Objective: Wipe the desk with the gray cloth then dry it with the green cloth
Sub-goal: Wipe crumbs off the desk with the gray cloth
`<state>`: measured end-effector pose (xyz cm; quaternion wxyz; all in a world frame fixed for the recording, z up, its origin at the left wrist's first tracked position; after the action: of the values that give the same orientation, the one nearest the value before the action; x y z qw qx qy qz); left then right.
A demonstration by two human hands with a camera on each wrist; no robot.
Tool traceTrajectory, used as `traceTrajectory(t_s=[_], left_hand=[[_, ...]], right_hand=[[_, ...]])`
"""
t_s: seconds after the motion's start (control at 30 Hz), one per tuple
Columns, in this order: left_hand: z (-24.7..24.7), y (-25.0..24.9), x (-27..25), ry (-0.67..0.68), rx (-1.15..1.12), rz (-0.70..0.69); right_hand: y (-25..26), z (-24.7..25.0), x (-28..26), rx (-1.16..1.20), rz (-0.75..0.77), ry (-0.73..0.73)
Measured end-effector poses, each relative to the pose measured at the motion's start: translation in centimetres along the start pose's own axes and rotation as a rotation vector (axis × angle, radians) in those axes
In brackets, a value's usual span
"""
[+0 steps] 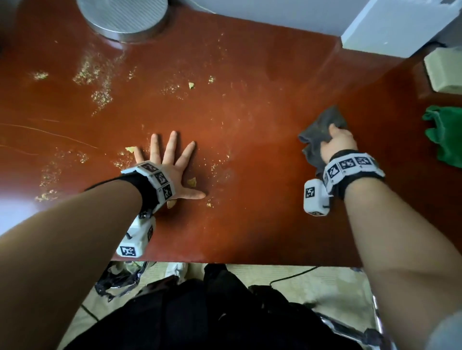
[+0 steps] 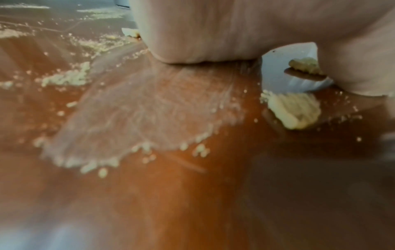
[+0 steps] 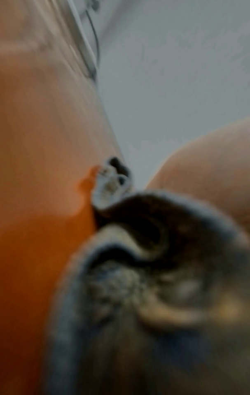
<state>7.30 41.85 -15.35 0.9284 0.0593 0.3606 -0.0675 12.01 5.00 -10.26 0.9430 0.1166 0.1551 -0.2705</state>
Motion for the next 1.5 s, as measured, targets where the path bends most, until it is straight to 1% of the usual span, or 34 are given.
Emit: traceTrajectory(t_s=[0.03,0.07,0.13,0.2,0.27,0.3,0.33,0.37,0.4,0.43,0.47,0.5,0.53,0.57,0.6,0.63,0.67,0.73,0.83,0.87,0.9,0.93,0.97,1.0,1.07,1.1,1.13,1.17,1.2,1.23,1.3,1.37,1.43,1.5], left_hand=[[0.1,0.0,0.2,0.006,-0.013,0.012],[0.1,0.1,0.3,0.015,-0.024,0.025],[0.4,0.1,0.7,0.031,-0.04,0.051],[0.9,0.1,0.9,0.038,-0.057,0.077],[1.3,0.0,1.1,0.038,-0.072,0.097],[1.5,-0.1,1.3,0.039,-0.074,0.104],[1.7,-0.2,1.4,0.04,-0.075,0.108],[1.8,-0.2,1.5,0.04,-0.078,0.11],[2.0,-0.2,1.6,0.041,-0.081,0.111],[2.2,-0.3,1.7,0.043,-0.084,0.112],[2.4,-0.3,1.9,0.044,-0.088,0.113],[2.5,-0.3,2.1,0.043,-0.095,0.117],[2.6,-0.2,2.3,0.04,-0.103,0.122],[2.8,-0.2,2.5,0.036,-0.11,0.127],[2.9,-0.1,2.7,0.033,-0.117,0.132],[3.0,-0.1,2.9,0.031,-0.125,0.137],[3.1,-0.1,3.1,0.032,-0.133,0.142],[3.5,0.1,3.4,0.031,-0.146,0.153],[3.9,0.1,3.7,0.036,-0.166,0.152],[3.9,0.1,3.8,0.034,-0.172,0.149],[3.9,0.1,3.8,0.034,-0.177,0.147],[3.9,0.1,3.8,0.034,-0.18,0.146],[3.9,0.2,3.8,0.032,-0.183,0.146],[3.9,0.2,3.8,0.028,-0.186,0.145],[3.9,0.1,3.9,0.024,-0.19,0.143],[3.8,0.2,3.9,0.027,-0.19,0.143],[3.7,0.2,4.0,0.031,-0.19,0.144],[3.7,0.3,4.1,0.034,-0.189,0.146],[3.6,0.3,4.1,0.036,-0.187,0.147],[3.6,0.3,4.2,0.037,-0.185,0.146],[3.7,0.3,4.2,0.037,-0.182,0.145],[3.8,0.3,4.1,0.034,-0.186,0.146],[3.9,0.3,4.0,0.033,-0.187,0.142],[3.7,0.2,4.0,0.033,-0.183,0.139]], right_hand=[[1.2,-0.6,0.3,0.001,0.029,0.03],[3.3,-1.3,0.1,-0.004,0.119,0.047],[8.8,-3.4,-2.1,-0.049,0.414,0.111],[13.3,-5.9,-5.8,-0.107,0.675,0.228],[15.3,-7.3,-8.3,-0.131,0.8,0.323],[15.5,-6.7,-8.4,-0.074,0.818,0.316],[15.3,-5.1,-7.7,0.024,0.818,0.265],[14.7,-2.9,-6.4,0.126,0.801,0.167],[13.5,-0.5,-4.4,0.188,0.752,0.055],[11.8,1.4,-1.9,0.183,0.662,-0.037],[9.8,2.8,0.7,0.133,0.539,-0.092],[7.7,3.7,3.2,0.064,0.403,-0.1],[5.9,3.7,5.2,0.004,0.274,-0.066],[4.8,3.2,6.5,-0.039,0.18,-0.017],[4.7,2.4,7.0,-0.061,0.138,0.027],[5.6,1.5,7.0,-0.071,0.153,0.058],[7.3,0.7,6.6,-0.07,0.219,0.069],[12.3,-0.9,4.1,-0.059,0.442,0.097],[18.8,-3.9,-2.4,-0.172,0.805,0.231],[19.7,-4.7,-3.6,-0.179,0.864,0.291],[20.0,-4.8,-4.0,-0.132,0.869,0.334],[19.9,-3.8,-3.6,-0.037,0.843,0.334],[19.7,-2.1,-2.3,0.071,0.812,0.268],[19.1,0.1,-0.5,0.15,0.769,0.155],[16.7,3.4,4.0,0.151,0.598,-0.05],[15.2,3.9,6.2,0.106,0.474,-0.087],[13.9,3.7,7.9,0.067,0.344,-0.077],[13.0,3.0,8.8,0.037,0.248,-0.046],[12.9,2.1,8.9,0.017,0.212,-0.015],[13.6,1.3,8.5,-0.004,0.246,-0.006],[16.8,-0.6,6.3,-0.054,0.465,0.029],[20.4,-3.1,2.6,-0.077,0.714,0.166],[22.6,-5.4,-1.2,-0.145,0.902,0.323],[23.5,-5.4,-3.4,-0.222,1.033,0.401]])
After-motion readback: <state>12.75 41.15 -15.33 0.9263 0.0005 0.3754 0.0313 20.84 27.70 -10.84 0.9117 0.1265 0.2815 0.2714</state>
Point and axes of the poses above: each hand's wrist, its own x-axis towards the middle knuckle, its own z-axis out of the back of the hand, y = z × x, the point moved 10 cm from there along x, towards the middle knuckle, and after that the axes turned 2 degrees about -y, right-handed, at the moved point
